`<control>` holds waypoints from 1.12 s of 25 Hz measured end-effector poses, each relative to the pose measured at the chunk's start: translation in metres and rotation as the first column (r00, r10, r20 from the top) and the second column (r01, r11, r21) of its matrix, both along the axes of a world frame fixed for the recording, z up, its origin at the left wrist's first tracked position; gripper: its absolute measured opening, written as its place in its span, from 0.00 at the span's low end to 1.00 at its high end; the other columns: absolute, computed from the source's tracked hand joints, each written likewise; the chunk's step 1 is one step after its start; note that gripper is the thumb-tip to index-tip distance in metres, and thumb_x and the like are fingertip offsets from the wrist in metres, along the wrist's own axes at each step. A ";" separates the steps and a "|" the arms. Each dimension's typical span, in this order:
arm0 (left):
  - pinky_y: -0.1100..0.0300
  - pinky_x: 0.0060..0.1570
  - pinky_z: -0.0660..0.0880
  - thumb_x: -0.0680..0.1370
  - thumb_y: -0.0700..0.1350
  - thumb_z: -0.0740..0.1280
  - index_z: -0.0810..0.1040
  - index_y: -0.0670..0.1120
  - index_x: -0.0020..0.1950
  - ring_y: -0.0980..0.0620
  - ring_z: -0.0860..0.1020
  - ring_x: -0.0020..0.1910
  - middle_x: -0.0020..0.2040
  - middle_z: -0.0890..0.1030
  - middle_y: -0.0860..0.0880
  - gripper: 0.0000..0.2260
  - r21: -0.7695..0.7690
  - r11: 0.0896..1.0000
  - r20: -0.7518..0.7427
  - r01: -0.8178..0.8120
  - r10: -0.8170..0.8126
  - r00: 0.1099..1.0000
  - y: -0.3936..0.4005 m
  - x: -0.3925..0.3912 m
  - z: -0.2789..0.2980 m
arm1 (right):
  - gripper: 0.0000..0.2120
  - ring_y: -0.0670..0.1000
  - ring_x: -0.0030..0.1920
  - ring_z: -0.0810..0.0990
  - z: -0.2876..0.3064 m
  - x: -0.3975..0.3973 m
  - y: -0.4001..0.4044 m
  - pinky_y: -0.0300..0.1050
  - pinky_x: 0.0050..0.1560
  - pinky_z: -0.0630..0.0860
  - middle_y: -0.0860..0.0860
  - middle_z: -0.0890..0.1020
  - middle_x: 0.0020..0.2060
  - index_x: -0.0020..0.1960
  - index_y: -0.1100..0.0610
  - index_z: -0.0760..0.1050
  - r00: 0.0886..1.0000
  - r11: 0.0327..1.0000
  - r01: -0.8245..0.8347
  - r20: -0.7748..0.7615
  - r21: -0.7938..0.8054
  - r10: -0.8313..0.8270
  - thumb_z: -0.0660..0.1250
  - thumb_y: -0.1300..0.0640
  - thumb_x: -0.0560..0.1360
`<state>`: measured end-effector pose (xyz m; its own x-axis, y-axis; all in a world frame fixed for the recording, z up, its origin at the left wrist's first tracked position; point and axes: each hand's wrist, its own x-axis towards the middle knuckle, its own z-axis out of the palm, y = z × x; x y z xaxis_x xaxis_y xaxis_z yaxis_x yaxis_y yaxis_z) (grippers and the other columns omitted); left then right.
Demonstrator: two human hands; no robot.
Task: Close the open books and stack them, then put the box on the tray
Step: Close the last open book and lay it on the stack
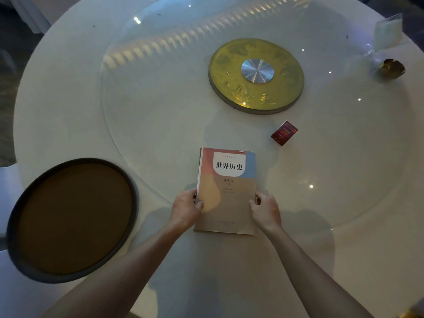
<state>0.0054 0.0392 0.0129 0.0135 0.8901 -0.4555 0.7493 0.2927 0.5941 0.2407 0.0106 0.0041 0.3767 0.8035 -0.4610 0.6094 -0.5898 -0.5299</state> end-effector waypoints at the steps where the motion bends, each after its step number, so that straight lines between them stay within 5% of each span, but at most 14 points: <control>1: 0.56 0.47 0.80 0.74 0.41 0.68 0.85 0.46 0.56 0.48 0.84 0.47 0.47 0.85 0.48 0.12 -0.024 0.999 0.038 -0.045 0.046 0.998 -0.001 0.001 0.001 | 0.07 0.60 0.51 0.80 0.002 0.000 0.000 0.49 0.45 0.75 0.59 0.85 0.47 0.43 0.57 0.81 0.999 1.000 0.016 -0.044 0.003 -0.016 0.65 0.58 0.77; 6: 0.51 0.50 0.82 0.75 0.40 0.68 0.87 0.46 0.54 0.49 0.85 0.47 0.45 0.87 0.49 0.12 -0.167 0.954 0.202 -0.250 0.281 0.938 -0.006 0.003 -0.004 | 0.18 0.52 0.30 0.68 0.005 0.000 -0.004 0.47 0.31 0.62 0.50 0.72 0.27 0.31 0.58 0.69 0.985 0.988 0.145 -0.087 -0.060 -0.150 0.66 0.56 0.78; 11: 0.61 0.41 0.78 0.77 0.39 0.68 0.86 0.46 0.58 0.51 0.84 0.46 0.46 0.86 0.50 0.12 -0.181 0.946 0.239 -0.270 0.308 0.921 0.000 0.009 0.001 | 0.17 0.53 0.34 0.75 -0.003 0.009 -0.004 0.48 0.36 0.72 0.61 0.85 0.38 0.42 0.66 0.80 0.952 0.974 0.211 -0.208 -0.077 -0.222 0.67 0.51 0.75; 15: 0.59 0.42 0.80 0.75 0.39 0.69 0.86 0.47 0.57 0.51 0.84 0.45 0.48 0.87 0.48 0.12 -0.193 0.943 0.245 -0.271 0.313 0.917 0.013 0.021 0.003 | 0.15 0.60 0.43 0.86 -0.004 0.017 0.002 0.57 0.42 0.81 0.55 0.88 0.38 0.43 0.61 0.84 0.927 0.961 0.260 -0.257 -0.089 -0.274 0.69 0.49 0.71; 20: 0.63 0.36 0.76 0.76 0.39 0.69 0.85 0.47 0.60 0.51 0.83 0.46 0.47 0.85 0.50 0.14 -0.204 0.954 0.242 -0.218 0.265 0.933 0.036 0.035 0.004 | 0.18 0.64 0.45 0.86 -0.005 0.032 0.019 0.60 0.47 0.82 0.58 0.87 0.39 0.42 0.63 0.83 0.924 0.960 0.275 -0.261 -0.053 -0.279 0.68 0.48 0.70; 25: 0.67 0.36 0.74 0.75 0.39 0.70 0.86 0.48 0.59 0.52 0.84 0.47 0.47 0.86 0.51 0.14 -0.195 0.965 0.205 -0.174 0.214 0.955 0.046 0.035 0.002 | 0.15 0.56 0.45 0.87 -0.002 0.039 0.024 0.60 0.51 0.83 0.50 0.89 0.40 0.43 0.57 0.85 0.928 0.969 0.235 -0.277 -0.081 -0.249 0.68 0.46 0.70; 28: 0.59 0.41 0.80 0.74 0.40 0.70 0.87 0.47 0.55 0.50 0.85 0.48 0.46 0.87 0.51 0.12 -0.191 0.969 0.183 -0.158 0.193 0.964 0.048 0.035 0.000 | 0.20 0.52 0.45 0.88 -0.007 0.046 0.023 0.61 0.52 0.83 0.47 0.89 0.41 0.44 0.54 0.85 0.913 0.970 0.221 -0.329 -0.103 -0.243 0.67 0.40 0.65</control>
